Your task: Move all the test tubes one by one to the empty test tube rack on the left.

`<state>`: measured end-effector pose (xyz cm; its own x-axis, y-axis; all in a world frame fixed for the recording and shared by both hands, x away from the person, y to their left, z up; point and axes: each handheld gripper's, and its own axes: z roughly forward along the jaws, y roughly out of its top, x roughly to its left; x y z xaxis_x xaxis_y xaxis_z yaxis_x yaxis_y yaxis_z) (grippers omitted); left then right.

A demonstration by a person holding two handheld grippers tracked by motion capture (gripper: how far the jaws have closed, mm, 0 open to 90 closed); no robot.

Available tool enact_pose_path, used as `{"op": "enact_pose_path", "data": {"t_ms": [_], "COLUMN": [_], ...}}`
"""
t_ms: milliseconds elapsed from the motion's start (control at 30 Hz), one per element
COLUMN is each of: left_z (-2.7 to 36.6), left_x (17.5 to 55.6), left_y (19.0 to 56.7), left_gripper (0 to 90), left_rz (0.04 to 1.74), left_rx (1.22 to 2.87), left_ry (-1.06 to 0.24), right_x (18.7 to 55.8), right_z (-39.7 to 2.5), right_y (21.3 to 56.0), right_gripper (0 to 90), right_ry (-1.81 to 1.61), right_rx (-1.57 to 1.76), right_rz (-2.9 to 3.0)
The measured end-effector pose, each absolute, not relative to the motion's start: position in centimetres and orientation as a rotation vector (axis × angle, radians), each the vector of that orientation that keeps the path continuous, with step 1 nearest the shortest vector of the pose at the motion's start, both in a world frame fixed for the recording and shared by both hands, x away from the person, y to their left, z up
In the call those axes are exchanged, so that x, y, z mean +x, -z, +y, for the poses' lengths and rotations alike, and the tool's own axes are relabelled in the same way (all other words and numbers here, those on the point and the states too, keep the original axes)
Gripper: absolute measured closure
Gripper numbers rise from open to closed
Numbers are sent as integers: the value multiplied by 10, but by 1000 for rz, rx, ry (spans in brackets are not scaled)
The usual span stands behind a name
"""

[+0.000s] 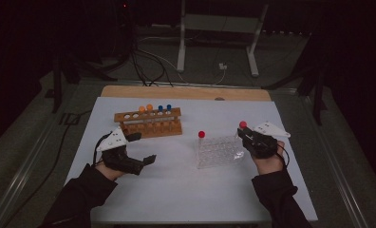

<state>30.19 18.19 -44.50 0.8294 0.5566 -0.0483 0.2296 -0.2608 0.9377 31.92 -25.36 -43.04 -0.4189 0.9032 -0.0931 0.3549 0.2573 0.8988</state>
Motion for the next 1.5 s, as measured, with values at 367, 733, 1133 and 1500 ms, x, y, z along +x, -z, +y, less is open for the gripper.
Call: {"op": "enact_pose_path", "data": {"t_ms": [367, 733, 1133, 1500], "left_z": [181, 175, 166, 146], "left_x": [300, 296, 290, 278], "left_y": [442, 438, 435, 433], "left_gripper": [22, 22, 24, 93], "left_rz": [595, 566, 523, 433], "left_rx": [1845, 1860, 1871, 1883], "left_ry": [-342, -326, -288, -231], "right_x": [300, 277, 264, 260], "right_z": [-244, -205, -156, -126], "right_y": [411, 402, 420, 440], "right_gripper": [750, 750, 750, 749], "right_ry": [-1216, -1332, -1347, -1317], "right_rx": [1081, 946, 817, 746], "right_rz": [1946, 2077, 2253, 2373]}}
